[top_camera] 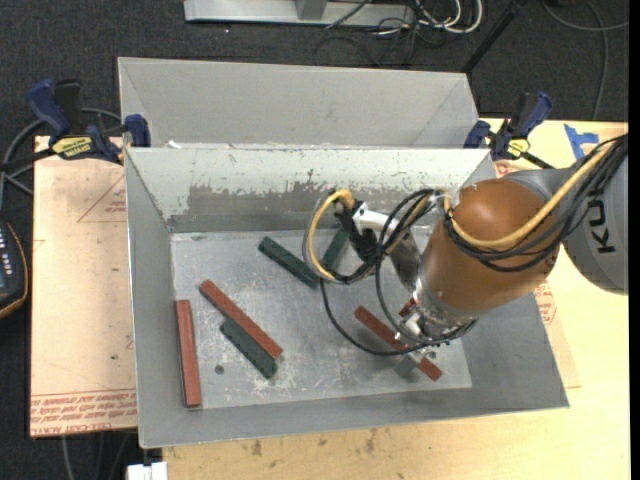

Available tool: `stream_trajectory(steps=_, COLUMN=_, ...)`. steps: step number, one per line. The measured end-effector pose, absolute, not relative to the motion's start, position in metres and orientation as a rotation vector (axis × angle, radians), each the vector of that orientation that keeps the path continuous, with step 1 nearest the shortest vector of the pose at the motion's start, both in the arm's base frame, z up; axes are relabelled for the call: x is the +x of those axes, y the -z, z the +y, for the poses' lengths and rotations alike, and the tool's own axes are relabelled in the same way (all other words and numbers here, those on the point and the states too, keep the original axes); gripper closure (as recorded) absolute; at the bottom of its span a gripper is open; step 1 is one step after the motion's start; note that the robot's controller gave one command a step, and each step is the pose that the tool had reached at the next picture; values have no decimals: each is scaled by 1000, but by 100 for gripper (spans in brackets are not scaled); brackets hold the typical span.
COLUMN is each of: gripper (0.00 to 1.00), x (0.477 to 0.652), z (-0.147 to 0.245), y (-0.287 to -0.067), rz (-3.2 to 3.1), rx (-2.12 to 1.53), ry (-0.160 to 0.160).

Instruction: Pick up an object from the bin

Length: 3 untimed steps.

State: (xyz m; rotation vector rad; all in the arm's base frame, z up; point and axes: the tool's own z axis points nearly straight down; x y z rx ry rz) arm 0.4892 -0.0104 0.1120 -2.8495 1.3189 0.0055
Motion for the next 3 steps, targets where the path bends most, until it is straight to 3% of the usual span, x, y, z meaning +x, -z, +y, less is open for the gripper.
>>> stream_trajectory(steps=1, gripper=100, x=506, z=-16, y=-106, rz=1360, rx=-2829, ry=-3)
stream_trajectory(steps=2, gripper=100, x=513, z=-3, y=-68, rz=1351, rx=-2838, ry=-6)
stream_trajectory(steps=3, gripper=100, x=480, z=-29, y=-97, rz=1294, rx=-2864, ry=-5)
